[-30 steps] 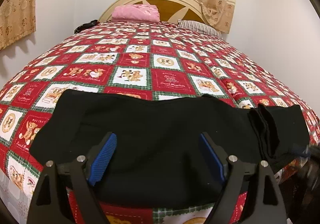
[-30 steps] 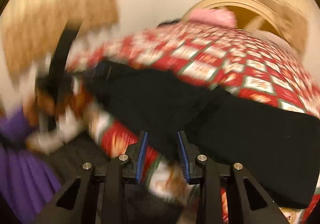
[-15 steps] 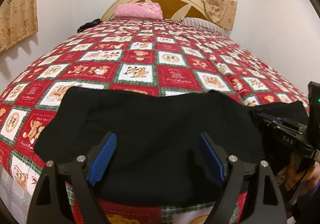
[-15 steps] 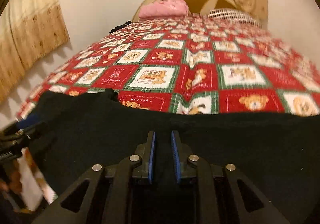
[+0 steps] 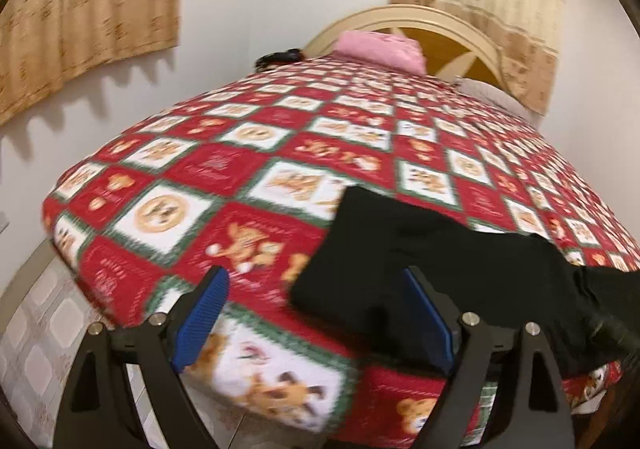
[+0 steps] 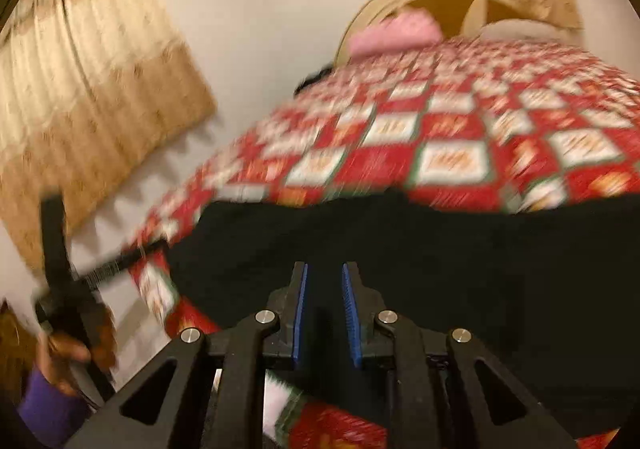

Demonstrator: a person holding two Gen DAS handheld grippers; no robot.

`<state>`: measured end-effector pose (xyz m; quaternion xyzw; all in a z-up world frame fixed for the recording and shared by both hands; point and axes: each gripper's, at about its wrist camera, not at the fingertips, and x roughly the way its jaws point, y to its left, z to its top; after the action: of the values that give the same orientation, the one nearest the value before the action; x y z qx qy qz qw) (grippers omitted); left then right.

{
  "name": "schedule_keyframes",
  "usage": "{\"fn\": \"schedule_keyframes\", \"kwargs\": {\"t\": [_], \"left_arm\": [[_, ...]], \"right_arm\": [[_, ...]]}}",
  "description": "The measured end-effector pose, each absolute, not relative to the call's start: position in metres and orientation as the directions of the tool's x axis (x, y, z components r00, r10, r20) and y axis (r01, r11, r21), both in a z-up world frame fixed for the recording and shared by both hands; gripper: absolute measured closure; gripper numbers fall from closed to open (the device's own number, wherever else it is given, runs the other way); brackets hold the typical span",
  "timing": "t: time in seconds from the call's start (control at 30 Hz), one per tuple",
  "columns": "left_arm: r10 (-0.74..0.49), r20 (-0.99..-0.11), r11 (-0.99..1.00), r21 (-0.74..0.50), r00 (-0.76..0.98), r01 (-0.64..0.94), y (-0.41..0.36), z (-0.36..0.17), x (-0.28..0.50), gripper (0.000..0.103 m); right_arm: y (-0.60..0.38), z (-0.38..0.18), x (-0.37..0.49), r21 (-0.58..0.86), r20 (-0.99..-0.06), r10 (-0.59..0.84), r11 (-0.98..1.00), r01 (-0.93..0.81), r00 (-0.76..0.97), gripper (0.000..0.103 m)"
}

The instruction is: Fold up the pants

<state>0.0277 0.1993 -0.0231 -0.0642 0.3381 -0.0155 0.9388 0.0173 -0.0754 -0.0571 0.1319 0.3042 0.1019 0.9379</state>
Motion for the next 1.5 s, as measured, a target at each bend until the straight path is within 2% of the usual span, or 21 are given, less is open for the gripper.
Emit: {"fn": "schedule_keyframes", "kwargs": {"t": [0.07,0.1,0.2,0.43,0.53,0.63,0.7,0.77,0.9,1.07,1.2,1.37,1.5], "left_arm": [[-0.066,-0.64,0.991,-0.134,0.765,-0.027,0.202,-0.026,0.025,0.013],[-0.069,-0.645,0.99,-0.137,0.761,-0.026,0.203,-0.028,0.024,0.013],[-0.101,-0.659,0.987,-0.161,0.745,-0.009,0.202,-0.035,0.02,0.013],[-0.295,-0.691,0.912,-0.409,0.66,-0.02,0.192,-0.054,0.04,0.015],[-0.256,-0.683,0.918,-0.394,0.684,-0.05,0.181,-0.054,0.045,0.017],[-0.217,-0.69,0.931,-0.359,0.691,-0.067,0.172,-0.054,0.048,0.029],[-0.206,-0.684,0.933,-0.354,0.7,-0.071,0.171,-0.055,0.047,0.049],[-0.202,-0.679,0.932,-0.356,0.705,-0.076,0.174,-0.057,0.046,0.064],[-0.255,-0.658,0.917,-0.398,0.708,-0.039,0.176,-0.058,0.048,0.081],[-0.243,-0.605,0.94,-0.339,0.759,0.03,0.159,-0.034,0.043,0.083],[-0.306,-0.513,0.942,-0.283,0.802,0.179,0.125,0.005,0.032,0.083],[-0.464,-0.412,0.885,-0.188,0.784,0.425,0.057,0.043,0.005,0.083],[-0.587,-0.401,0.8,-0.158,0.703,0.578,0.001,0.047,-0.008,0.083]], "right_arm": [[-0.065,-0.082,0.024,0.323,-0.594,0.289,0.94,-0.107,0.751,0.084],[-0.065,-0.084,0.02,0.319,-0.562,0.279,0.942,-0.107,0.779,0.084],[-0.063,-0.083,0.021,0.305,-0.571,0.273,0.946,-0.109,0.774,0.084],[-0.062,-0.078,0.003,0.278,-0.541,0.241,0.956,-0.099,0.806,0.084],[-0.063,-0.075,-0.001,0.273,-0.539,0.233,0.957,-0.094,0.81,0.084],[-0.065,-0.077,0.0,0.282,-0.546,0.234,0.955,-0.086,0.804,0.084],[-0.067,-0.078,0.0,0.289,-0.548,0.234,0.954,-0.08,0.803,0.084],[-0.068,-0.078,-0.001,0.293,-0.545,0.231,0.953,-0.075,0.806,0.084],[-0.071,-0.077,-0.003,0.296,-0.538,0.222,0.953,-0.065,0.813,0.084],[-0.093,-0.057,-0.02,0.281,-0.469,0.13,0.96,0.008,0.873,0.084],[-0.139,-0.039,-0.033,0.332,-0.436,0.042,0.936,0.117,0.899,0.084],[-0.2,-0.023,-0.051,0.367,-0.413,-0.09,0.894,0.256,0.906,0.084],[-0.236,-0.024,-0.072,0.382,-0.421,-0.179,0.854,0.353,0.889,0.084]]}}
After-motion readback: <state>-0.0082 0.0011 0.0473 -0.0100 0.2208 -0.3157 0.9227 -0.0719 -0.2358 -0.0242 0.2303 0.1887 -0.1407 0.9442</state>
